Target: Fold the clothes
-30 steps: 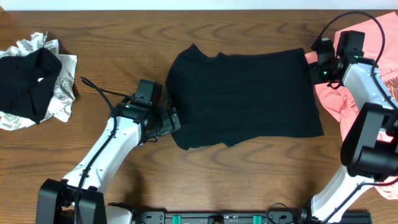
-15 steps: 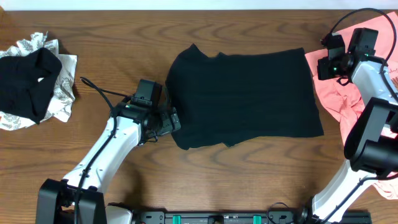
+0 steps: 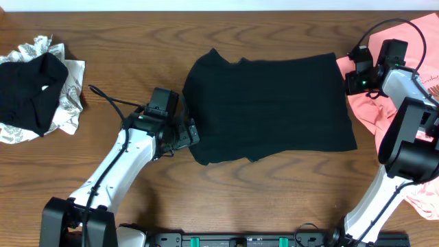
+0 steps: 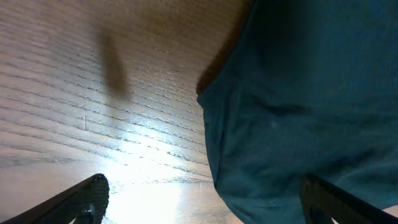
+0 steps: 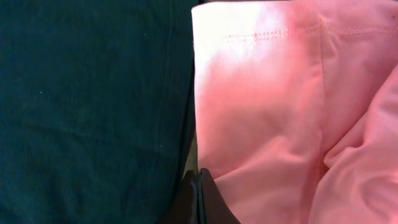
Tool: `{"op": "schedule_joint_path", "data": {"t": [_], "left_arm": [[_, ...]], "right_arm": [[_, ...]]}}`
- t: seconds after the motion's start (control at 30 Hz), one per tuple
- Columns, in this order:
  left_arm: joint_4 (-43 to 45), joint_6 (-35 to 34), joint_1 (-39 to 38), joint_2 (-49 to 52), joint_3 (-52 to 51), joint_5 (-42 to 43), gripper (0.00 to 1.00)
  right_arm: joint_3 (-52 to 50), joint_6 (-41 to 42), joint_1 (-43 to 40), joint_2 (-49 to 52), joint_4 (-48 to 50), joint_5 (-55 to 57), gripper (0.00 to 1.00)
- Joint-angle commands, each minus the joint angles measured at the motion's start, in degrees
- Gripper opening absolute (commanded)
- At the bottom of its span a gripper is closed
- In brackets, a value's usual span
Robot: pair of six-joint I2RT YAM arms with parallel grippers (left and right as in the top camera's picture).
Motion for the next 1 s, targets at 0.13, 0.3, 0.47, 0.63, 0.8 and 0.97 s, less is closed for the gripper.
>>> {"op": "schedule_joint_path", "data": {"t": [0.13, 0.3, 0.47, 0.63, 0.8, 0.97], "left_arm": [[0.0, -0.5, -0.2, 0.4, -0.2, -0.9, 0.98], [0.0, -0.5, -0.2, 0.4, -0.2, -0.9, 0.98], [0.0, -0.5, -0.2, 0.4, -0.2, -0.9, 0.98], [0.0, -0.5, -0.2, 0.4, -0.2, -0.9, 0.98], [0.0, -0.5, -0.2, 0.4, -0.2, -0.9, 0.98], [0.0, -0.5, -0.2, 0.4, -0.2, -0.9, 0.98]], "right_arm": [[1.1, -1.9, -1.3, 3.8, 0.2, 1.3, 0.01], [1.2, -2.5, -3.0, 4.1, 0.3, 12.7, 0.01], [1.6, -3.7, -7.4, 4.1, 0.2, 19.0, 0.01], [1.8, -3.5, -13.6, 4.1, 0.3, 21.6, 0.01], [3.7, -1.1, -19.8, 4.1, 0.0, 21.5, 0.01], [9.0, -1.1, -22.6, 4.1, -3.8, 21.5, 0.01]]}}
